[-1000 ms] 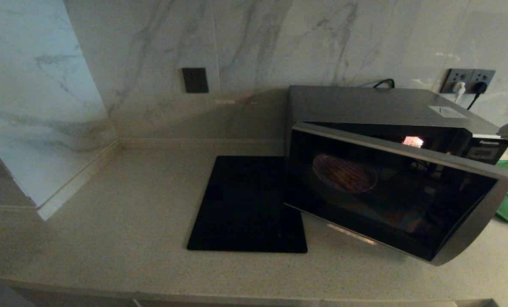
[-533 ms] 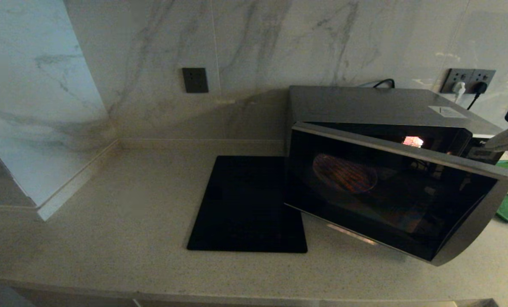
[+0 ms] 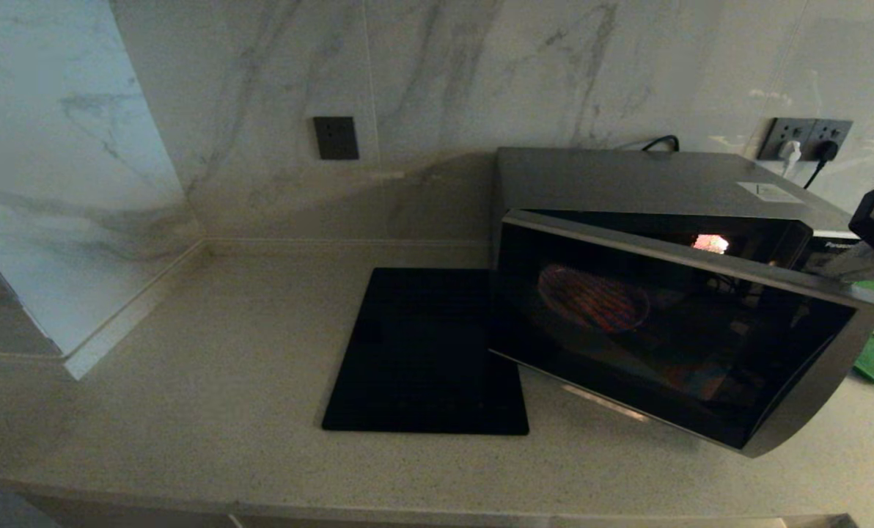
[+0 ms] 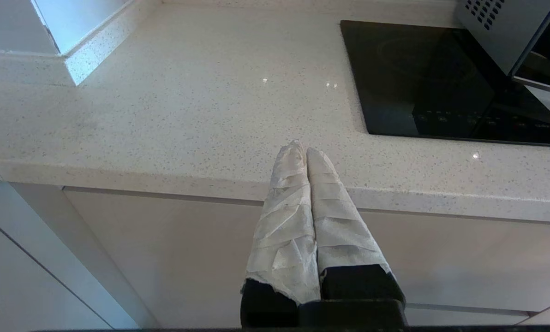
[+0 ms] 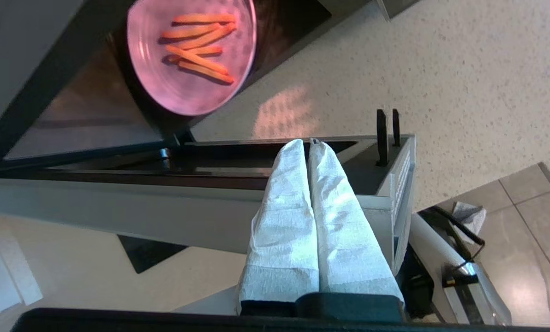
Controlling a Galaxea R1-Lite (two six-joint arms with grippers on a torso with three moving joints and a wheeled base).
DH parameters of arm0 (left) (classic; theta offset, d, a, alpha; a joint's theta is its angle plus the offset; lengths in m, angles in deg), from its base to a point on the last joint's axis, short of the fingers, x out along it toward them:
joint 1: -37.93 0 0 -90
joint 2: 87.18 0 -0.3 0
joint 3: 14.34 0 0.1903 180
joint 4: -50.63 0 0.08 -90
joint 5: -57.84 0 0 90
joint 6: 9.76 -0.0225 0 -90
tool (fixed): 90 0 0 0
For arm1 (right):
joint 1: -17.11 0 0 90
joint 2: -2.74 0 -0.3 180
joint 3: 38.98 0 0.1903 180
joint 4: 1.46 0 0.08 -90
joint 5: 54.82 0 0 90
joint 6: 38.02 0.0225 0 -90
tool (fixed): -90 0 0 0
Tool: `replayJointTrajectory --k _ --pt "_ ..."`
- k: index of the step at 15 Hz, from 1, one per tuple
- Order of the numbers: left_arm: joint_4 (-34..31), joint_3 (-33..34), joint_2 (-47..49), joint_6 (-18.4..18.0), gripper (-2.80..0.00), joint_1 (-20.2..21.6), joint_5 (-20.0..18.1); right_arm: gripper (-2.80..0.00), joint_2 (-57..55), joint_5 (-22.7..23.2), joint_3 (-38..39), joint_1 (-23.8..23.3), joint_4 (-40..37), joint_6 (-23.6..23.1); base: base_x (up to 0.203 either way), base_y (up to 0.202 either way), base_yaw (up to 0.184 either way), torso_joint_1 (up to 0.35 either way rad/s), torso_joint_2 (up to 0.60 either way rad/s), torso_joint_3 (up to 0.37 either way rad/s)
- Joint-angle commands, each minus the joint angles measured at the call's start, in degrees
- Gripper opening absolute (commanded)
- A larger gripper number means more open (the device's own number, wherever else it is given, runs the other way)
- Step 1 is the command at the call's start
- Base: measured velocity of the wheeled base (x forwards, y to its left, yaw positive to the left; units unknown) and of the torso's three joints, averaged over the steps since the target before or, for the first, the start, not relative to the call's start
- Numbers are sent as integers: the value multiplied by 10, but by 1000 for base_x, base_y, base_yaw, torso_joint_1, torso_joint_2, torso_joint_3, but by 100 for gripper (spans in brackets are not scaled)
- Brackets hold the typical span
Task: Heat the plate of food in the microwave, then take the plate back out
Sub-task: Open the microwave oven
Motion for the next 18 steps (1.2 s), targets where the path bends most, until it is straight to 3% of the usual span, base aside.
replayJointTrajectory --k 1,5,9,14,18 --pt "0 0 0 0 -280 0 0 -280 3 1 11 0 -3 1 0 0 0 0 0 0" --pt "0 0 1 0 -280 0 0 -280 29 8 31 9 -8 2 0 0 0 0 0 0" --pt "0 0 0 0 -280 0 0 -280 71 9 71 70 -9 -1 0 0 0 0 0 0" --pt "0 0 0 0 -280 0 0 -280 128 -25 144 194 -9 18 0 0 0 0 0 0" --pt "0 0 0 0 -280 0 0 -280 181 -67 186 326 -11 58 0 0 0 0 0 0"
